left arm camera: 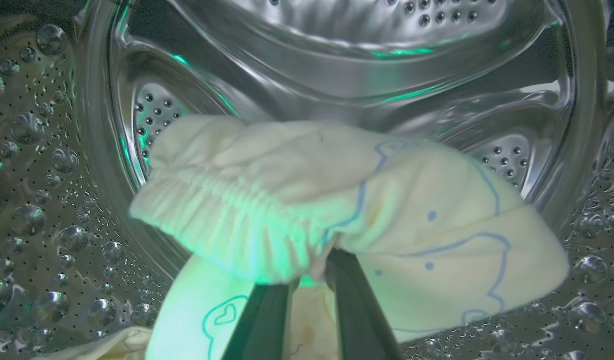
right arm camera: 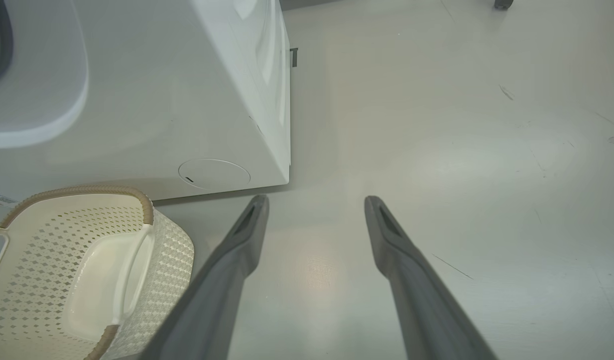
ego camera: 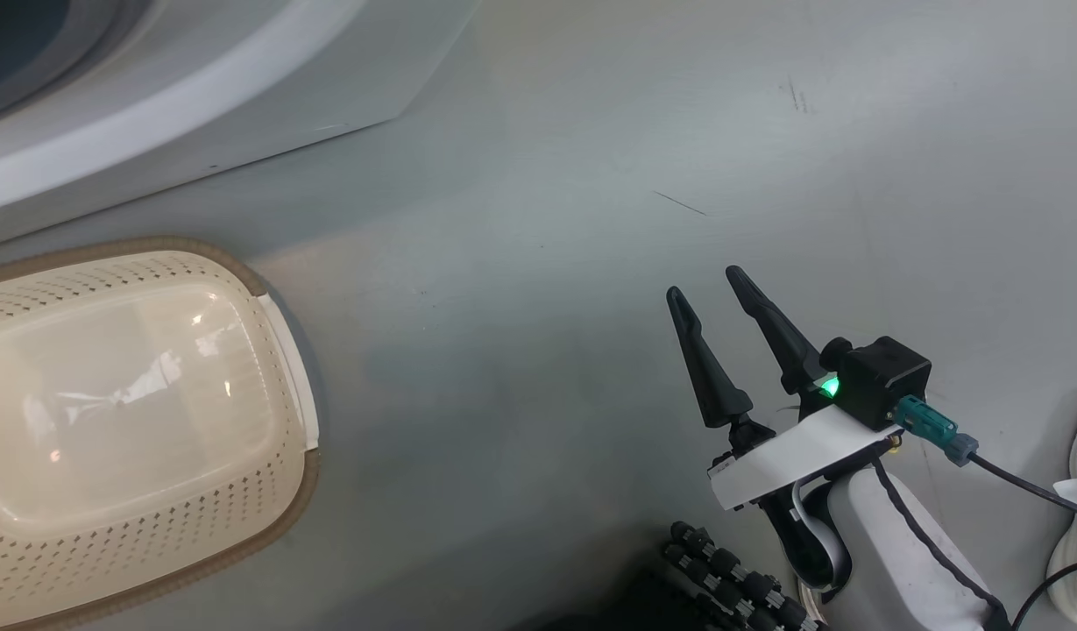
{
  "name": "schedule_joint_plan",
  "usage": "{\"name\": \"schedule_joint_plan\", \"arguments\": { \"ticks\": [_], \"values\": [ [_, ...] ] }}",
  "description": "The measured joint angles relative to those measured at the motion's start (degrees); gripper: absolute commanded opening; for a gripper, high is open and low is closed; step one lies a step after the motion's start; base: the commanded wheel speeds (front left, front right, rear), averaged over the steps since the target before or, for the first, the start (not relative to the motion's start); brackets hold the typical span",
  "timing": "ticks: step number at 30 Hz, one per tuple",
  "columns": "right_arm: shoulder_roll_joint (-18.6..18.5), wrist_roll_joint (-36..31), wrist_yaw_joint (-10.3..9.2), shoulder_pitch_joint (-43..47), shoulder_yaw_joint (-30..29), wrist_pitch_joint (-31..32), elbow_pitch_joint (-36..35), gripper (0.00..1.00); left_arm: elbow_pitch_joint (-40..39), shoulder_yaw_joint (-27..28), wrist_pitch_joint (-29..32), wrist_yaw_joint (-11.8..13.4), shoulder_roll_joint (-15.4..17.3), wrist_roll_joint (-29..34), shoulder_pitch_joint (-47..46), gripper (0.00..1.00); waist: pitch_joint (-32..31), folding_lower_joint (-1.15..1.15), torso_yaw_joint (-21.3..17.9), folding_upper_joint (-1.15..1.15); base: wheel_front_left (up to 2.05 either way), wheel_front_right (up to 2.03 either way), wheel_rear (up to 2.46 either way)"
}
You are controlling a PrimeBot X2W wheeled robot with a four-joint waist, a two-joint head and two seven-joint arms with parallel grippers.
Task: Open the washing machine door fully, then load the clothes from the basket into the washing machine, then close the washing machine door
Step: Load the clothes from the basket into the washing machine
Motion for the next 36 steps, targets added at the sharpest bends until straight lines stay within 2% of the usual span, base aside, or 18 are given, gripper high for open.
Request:
{"name": "schedule_joint_plan", "arguments": {
  "ticks": [2, 8, 19, 21, 23, 26, 27, 28, 36],
  "values": [
    [0.0, 0.0, 0.0, 0.0, 0.0, 0.0, 0.0, 1.0, -0.4, 0.1, 0.0, 0.2, 0.0, 0.2, -0.4, 0.0, 0.1, 0.0, 0.0, 0.0, 0.0, 0.0, 0.0],
    [0.0, 0.0, 0.0, 0.0, 0.0, 0.0, 0.0, 1.0, -8.1, 2.1, 0.0, 1.5, 0.1, 1.3, -4.3, 0.0, 0.5, 0.0, 0.0, 0.0, 0.0, 0.0, 0.0],
    [0.2, 0.4, 0.0, -0.9, 0.2, 0.0, 0.1, 1.0, -1.9, 1.2, 0.0, 1.5, -0.3, 2.7, -0.2, 0.01, 0.9, 0.0, 0.0, 0.0, 0.0, 0.0, 0.0],
    [0.2, 0.4, 0.0, -1.0, 0.1, 0.0, 0.1, 1.0, -1.1, 1.0, 0.0, 1.5, -0.3, 3.1, -0.2, 0.13, 0.9, 0.0, 0.0, 0.0, 0.0, 0.0, 0.0],
    [0.2, 0.4, 0.0, -1.0, 0.0, 0.0, 0.2, 1.0, 0.3, 0.7, 0.0, 1.4, -0.3, 3.2, 0.0, 0.33, 0.8, 0.0, 0.0, 0.0, 0.0, 0.0, 0.0],
    [0.3, 0.4, 0.0, -1.0, -0.2, 0.0, 0.3, 1.0, 3.5, -0.2, 0.0, 1.4, -0.3, 4.1, 0.7, 0.56, 0.6, 0.0, 0.1, 0.0, 0.0, 0.0, 0.0],
    [0.3, 0.4, 0.0, -1.0, -0.2, 0.0, 0.4, 1.0, 4.0, -0.5, 0.0, 1.4, -0.3, 4.3, 1.2, 0.85, 0.4, 0.0, 0.1, 0.0, 0.0, 0.0, 0.0],
    [0.3, 0.4, 0.0, -1.0, -0.3, 0.0, 0.5, 1.0, 4.4, -0.6, 0.0, 1.4, -0.3, 4.5, 1.8, 1.0, 0.3, 0.0, 0.2, 0.0, 0.0, 0.0, 0.0],
    [0.3, 0.4, 0.0, -1.0, -0.5, 0.0, 1.0, 1.0, 10.8, -2.0, 0.4, 1.9, -0.4, 5.8, 2.7, 1.0, -1.0, 0.0, 0.6, 0.0, 0.0, 0.0, 0.0]
  ]
}}
